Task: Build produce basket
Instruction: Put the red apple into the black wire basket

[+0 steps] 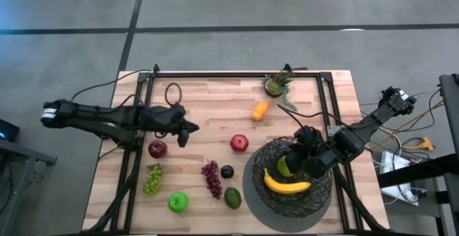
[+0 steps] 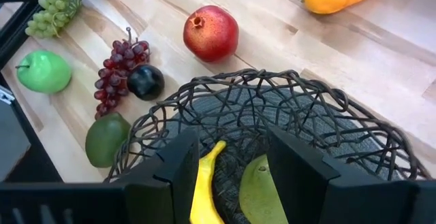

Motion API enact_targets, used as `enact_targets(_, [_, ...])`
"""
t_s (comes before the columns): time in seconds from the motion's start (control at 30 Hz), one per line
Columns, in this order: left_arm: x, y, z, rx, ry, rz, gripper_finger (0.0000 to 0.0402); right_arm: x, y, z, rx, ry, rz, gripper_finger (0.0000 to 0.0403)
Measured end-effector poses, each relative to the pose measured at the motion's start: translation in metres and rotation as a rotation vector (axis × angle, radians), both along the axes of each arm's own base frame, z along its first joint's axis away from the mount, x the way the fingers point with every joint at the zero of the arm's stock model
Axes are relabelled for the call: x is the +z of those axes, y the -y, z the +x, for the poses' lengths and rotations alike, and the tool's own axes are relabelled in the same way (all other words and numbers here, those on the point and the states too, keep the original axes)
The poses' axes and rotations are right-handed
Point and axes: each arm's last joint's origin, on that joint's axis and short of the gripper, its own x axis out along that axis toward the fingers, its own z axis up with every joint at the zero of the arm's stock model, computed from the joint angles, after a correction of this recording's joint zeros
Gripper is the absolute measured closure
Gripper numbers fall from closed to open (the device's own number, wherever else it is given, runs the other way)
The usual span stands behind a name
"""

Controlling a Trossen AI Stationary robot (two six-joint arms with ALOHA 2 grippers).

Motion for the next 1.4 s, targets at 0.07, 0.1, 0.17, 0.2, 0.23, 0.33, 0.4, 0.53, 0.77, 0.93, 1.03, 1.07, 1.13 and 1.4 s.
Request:
enact_targets(0.07, [0.006, 0.0, -0.002, 0.021, -0.095, -0.057, 0.038, 0.0, 0.0, 0.0, 0.009, -0.002, -0.007, 0.0245])
enact_targets(0.1, [0.008, 0.001, -0.004, 0.032, -0.143, -0.092, 0.038, 0.0, 0.0, 0.0, 0.011, -0.002, -0.013, 0.0245])
enact_targets(0.17, [0.009, 0.002, -0.007, 0.031, -0.223, -0.173, 0.038, 0.0, 0.001, 0.0, 0.011, 0.007, -0.035, 0.0245])
enact_targets(0.2, [0.009, 0.003, -0.008, 0.025, -0.26, -0.22, 0.038, 0.0, 0.001, 0.0, 0.007, 0.011, -0.042, 0.0245])
enact_targets(0.23, [0.007, 0.005, -0.009, 0.019, -0.296, -0.266, 0.038, 0.001, 0.001, 0.0, 0.003, 0.017, -0.054, 0.0245])
enact_targets(0.33, [0.002, 0.008, -0.015, 0.009, -0.374, -0.406, 0.038, 0.001, 0.002, 0.001, -0.006, 0.035, -0.09, 0.0245])
enact_targets(0.4, [-0.004, 0.01, -0.02, 0.033, -0.444, -0.481, 0.038, 0.002, 0.003, 0.001, -0.004, 0.041, -0.112, 0.0245])
enact_targets(0.53, [-0.012, 0.017, -0.032, 0.095, -0.538, -0.583, 0.0374, 0.002, 0.003, 0.001, 0.005, 0.049, -0.157, 0.0245])
enact_targets(0.77, [-0.016, 0.03, -0.047, 0.182, -0.646, -0.711, 0.0312, 0.003, 0.005, 0.001, 0.012, 0.07, -0.262, 0.0245])
enact_targets(0.93, [-0.015, 0.033, -0.051, 0.215, -0.662, -0.742, 0.0239, 0.003, 0.008, 0.002, 0.017, 0.072, -0.325, 0.0245])
enact_targets(1.03, [-0.013, 0.033, -0.052, 0.221, -0.647, -0.748, 0.0199, 0.003, 0.011, 0.004, 0.021, 0.06, -0.341, 0.0245])
enact_targets(1.07, [-0.013, 0.033, -0.053, 0.229, -0.637, -0.738, 0.0186, 0.003, 0.012, 0.004, 0.022, 0.057, -0.346, 0.0245])
enact_targets(1.13, [-0.015, 0.031, -0.053, 0.272, -0.612, -0.687, 0.0165, 0.003, 0.013, 0.005, 0.023, 0.051, -0.355, 0.0245])
enact_targets(1.4, [-0.03, 0.026, -0.049, 0.229, -0.638, -0.517, 0.0102, 0.003, 0.018, 0.008, 0.02, 0.038, -0.37, 0.0245])
